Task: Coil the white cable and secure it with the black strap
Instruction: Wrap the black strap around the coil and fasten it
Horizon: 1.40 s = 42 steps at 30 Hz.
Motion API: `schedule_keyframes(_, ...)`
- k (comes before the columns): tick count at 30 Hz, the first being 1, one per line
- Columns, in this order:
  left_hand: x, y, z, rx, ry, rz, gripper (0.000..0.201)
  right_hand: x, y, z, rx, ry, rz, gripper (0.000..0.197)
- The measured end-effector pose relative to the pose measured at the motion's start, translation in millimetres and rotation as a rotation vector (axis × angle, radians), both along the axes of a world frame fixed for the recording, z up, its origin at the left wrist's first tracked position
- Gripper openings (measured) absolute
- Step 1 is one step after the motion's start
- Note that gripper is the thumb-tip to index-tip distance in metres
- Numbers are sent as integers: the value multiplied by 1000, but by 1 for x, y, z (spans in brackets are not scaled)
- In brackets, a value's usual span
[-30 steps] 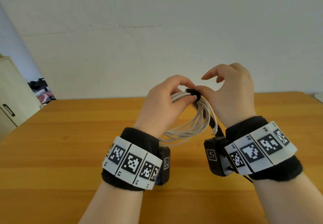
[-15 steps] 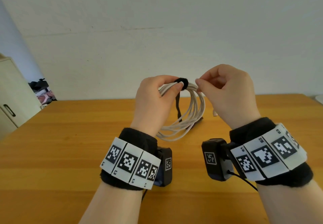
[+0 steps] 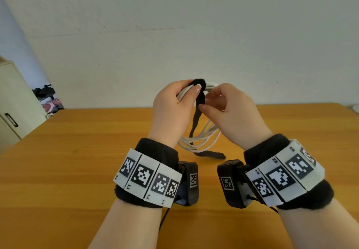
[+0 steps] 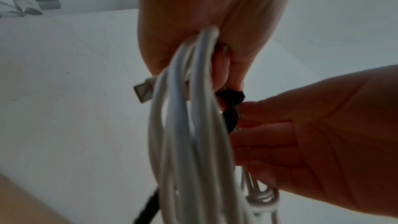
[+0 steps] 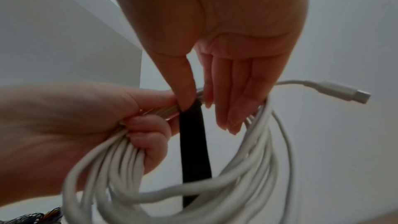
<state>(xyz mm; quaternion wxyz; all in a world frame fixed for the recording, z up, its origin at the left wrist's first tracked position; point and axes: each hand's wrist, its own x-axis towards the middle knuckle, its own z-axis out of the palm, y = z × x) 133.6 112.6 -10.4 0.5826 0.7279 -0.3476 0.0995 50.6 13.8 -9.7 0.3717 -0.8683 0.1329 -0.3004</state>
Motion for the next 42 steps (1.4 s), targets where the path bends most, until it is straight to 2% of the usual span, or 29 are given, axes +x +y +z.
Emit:
schedule_keyframes(5, -1, -3, -1, 19, 5, -8, 27, 2, 2, -4, 14, -25, 2, 40)
schedule_keyframes(11, -1, -1, 0, 27, 6, -25, 28, 1, 3, 1, 52, -146, -10, 20)
schedule_keyframes(17, 1, -3, -3, 101, -77, 51, 36, 2, 3, -2, -78, -139, -85, 27)
schedule_keyframes(22, 9, 4, -4, 87, -118, 108, 32, 0, 1, 0, -161, -166, -150, 16)
schedule_keyframes(27, 14, 10, -4, 83, -134, 149, 29, -5, -3, 7, -207, -229, -171, 13)
schedule_keyframes(32, 5, 6, -1, 149, -166, 60, 27, -5, -11, 6, -181, -294, -206, 13)
schedule_keyframes(42, -9, 3, 4, 285, -186, -147, 24, -5, -26, 2, -182, -251, -217, 11)
